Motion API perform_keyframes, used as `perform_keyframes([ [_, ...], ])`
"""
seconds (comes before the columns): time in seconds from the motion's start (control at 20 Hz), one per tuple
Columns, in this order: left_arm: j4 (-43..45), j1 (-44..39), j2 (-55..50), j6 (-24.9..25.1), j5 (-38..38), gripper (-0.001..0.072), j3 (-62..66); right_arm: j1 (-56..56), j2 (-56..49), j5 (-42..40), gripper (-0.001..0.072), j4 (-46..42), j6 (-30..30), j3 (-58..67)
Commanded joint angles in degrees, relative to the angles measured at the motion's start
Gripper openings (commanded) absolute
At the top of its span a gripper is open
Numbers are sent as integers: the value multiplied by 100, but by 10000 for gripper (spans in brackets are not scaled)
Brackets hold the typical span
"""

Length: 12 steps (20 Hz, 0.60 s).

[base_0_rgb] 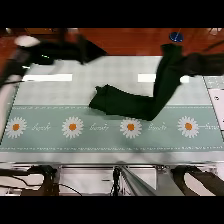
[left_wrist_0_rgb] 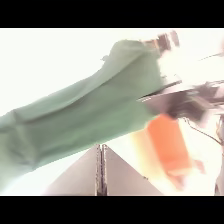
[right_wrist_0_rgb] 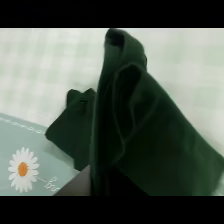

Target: Fold the shirts.

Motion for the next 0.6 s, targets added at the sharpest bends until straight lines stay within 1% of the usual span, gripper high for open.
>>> perform_keyframes([
  [0.0,131,1318,879,57,-940,32,2,1423,-852,-1110,20,-2,186,4],
  [0.1,131,1788,1172,55,-1193,32,2,2264,-1499,-1770,20,7,326,4],
  [0.2,131,2041,1335,39,-1351,32,2,3060,-2181,-2426,21,24,474,4],
  [0.25,131,2090,1377,37,-1388,32,2,3418,-2507,-2804,121,79,525,4],
  [0.3,133,2096,1392,39,-1425,32,2,3746,-2828,-3198,501,343,553,4],
  [0.35,133,2081,1390,39,-1447,32,2,3974,-3047,-3499,605,706,549,7],
  [0.4,144,2046,1390,39,-1451,32,2,4061,-3130,-3624,606,994,546,7],
  [0.45,181,2011,1390,37,-1451,32,2,4052,-3095,-3641,605,1078,546,7],
  [0.55,428,1978,1390,39,-1453,32,2,3718,-2743,-3292,603,839,514,7],
])
